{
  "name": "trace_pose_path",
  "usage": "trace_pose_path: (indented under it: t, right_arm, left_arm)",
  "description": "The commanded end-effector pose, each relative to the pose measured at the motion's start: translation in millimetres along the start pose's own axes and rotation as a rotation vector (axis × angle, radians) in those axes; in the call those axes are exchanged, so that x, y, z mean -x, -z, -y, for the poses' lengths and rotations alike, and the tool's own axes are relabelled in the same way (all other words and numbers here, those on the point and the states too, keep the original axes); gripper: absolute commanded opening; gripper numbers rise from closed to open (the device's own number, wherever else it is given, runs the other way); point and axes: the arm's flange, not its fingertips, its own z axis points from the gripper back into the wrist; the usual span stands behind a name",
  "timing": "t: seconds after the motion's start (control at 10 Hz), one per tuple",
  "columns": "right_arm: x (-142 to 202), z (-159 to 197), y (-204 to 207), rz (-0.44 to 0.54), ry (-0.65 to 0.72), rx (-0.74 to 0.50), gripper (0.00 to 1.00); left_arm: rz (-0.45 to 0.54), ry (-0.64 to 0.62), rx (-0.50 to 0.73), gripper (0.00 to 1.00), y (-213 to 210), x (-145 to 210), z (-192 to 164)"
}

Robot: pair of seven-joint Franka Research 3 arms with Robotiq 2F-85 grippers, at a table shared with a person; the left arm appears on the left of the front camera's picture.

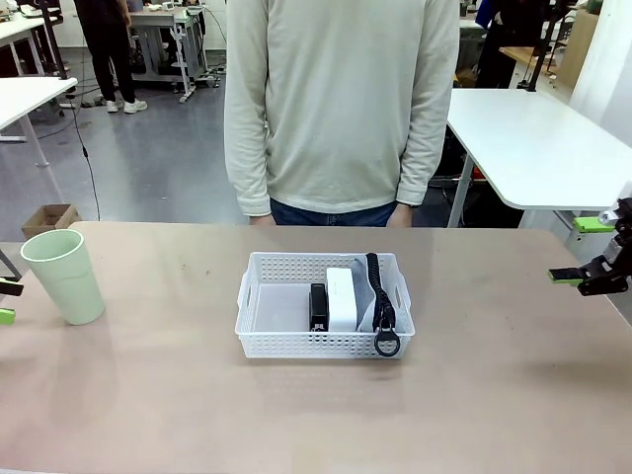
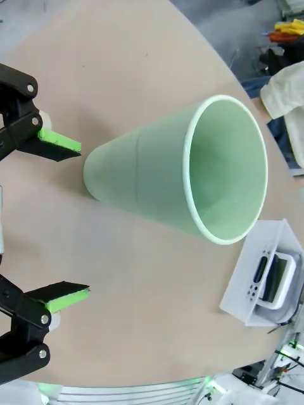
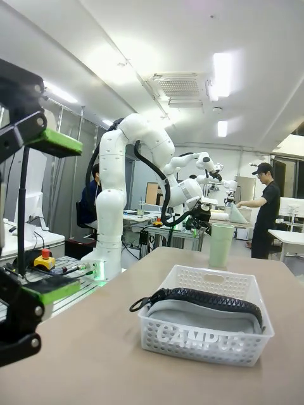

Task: Efficiently arrange items inside the basket to fit them all.
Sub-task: Pick up the Reusable plastic cup and place it inside the Organizing basket.

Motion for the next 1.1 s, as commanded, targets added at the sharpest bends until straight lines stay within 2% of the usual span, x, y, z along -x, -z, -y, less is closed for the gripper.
trace_pose_path:
  t: [0.0,0.1,0.7,0.9,1.0]
  right_arm:
    - [1,-4,-1,-0.002,-0.015,-0.011,1.00]
    - [1,-4,-1,-0.002,-0.015,-0.011,1.00]
    - [1,-4,-1,-0.002,-0.015,-0.011,1.00]
    - [1,-4,-1,-0.002,-0.015,-0.011,1.00]
    - [1,-4,-1,-0.002,-0.015,-0.011,1.00]
  left_arm:
    - [-0.038,-0.069,-0.045,1.00,2,-12,-6]
    - [0.000,0.000,0.000,1.00,0,0,0]
    - [-0.015,-0.020,-0.007,1.00,2,-2,-2]
    - [-0.002,0.038,0.003,1.00,17,9,-16]
    - [0.018,0.061,-0.042,1.00,21,15,-20]
